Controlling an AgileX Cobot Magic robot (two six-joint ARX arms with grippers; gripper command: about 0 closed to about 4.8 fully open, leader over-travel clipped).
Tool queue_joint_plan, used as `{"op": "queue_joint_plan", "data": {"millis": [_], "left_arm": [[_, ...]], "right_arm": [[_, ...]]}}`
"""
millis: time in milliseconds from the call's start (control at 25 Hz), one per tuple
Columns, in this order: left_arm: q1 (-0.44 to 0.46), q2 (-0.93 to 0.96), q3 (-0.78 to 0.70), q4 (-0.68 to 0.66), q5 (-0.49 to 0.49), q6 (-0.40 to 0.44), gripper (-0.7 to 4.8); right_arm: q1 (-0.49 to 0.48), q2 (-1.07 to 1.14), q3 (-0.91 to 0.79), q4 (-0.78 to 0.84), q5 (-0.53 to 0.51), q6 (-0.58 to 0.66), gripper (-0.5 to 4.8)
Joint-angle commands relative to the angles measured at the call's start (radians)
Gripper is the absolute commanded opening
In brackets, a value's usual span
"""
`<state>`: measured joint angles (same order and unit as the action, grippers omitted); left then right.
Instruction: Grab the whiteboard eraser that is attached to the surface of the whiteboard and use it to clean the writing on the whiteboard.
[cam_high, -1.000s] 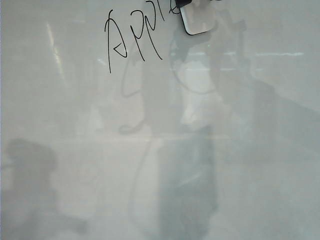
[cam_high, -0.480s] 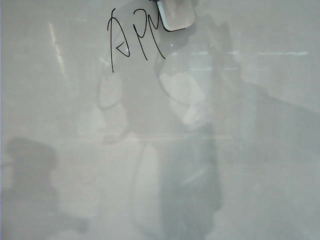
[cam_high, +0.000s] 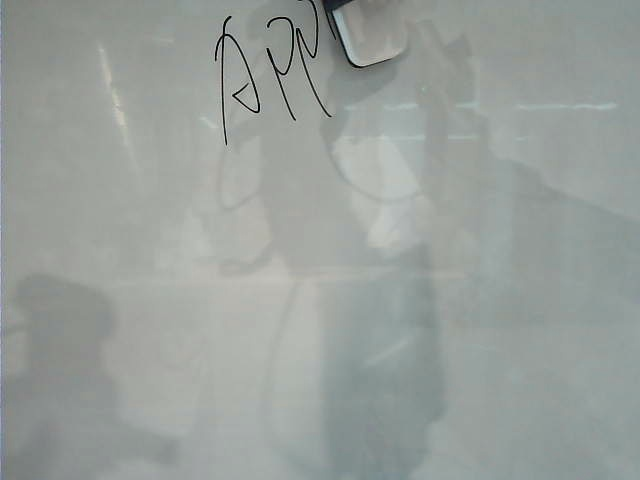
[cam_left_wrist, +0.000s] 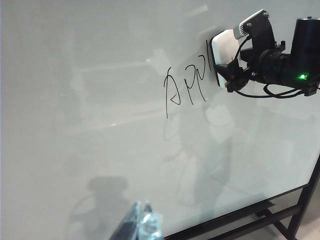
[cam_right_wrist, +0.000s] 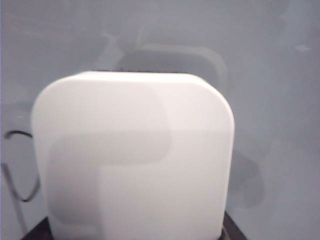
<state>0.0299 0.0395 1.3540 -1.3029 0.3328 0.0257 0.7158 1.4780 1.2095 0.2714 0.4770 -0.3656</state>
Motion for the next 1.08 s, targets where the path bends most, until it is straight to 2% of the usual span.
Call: {"op": "queue_joint_plan", "data": {"millis": [40,600,680,1080], "left_arm": [[0.000,0.002,0.003,0.006,0.004,0.001,-0.05],[0.002,0.002,0.003,0.006,0.004,0.001,-0.05],[0.002,0.002,0.003,0.006,0.004,0.001,-0.05],[0.026,0.002,0.003,0.006,0.004,0.000,-0.05]], "right_arm": [[-0.019,-0.003,0.010,0.031,0.004,-0.007,2.06],[-0.028,0.037,0.011,0.097,-0.008,-0.006,2.06],[-0.012,0.055,0.011,0.101,-0.035,-0.005,2.06],[0.050,0.084,0.011,0.147,-0.031,-0.003,2.06]]}}
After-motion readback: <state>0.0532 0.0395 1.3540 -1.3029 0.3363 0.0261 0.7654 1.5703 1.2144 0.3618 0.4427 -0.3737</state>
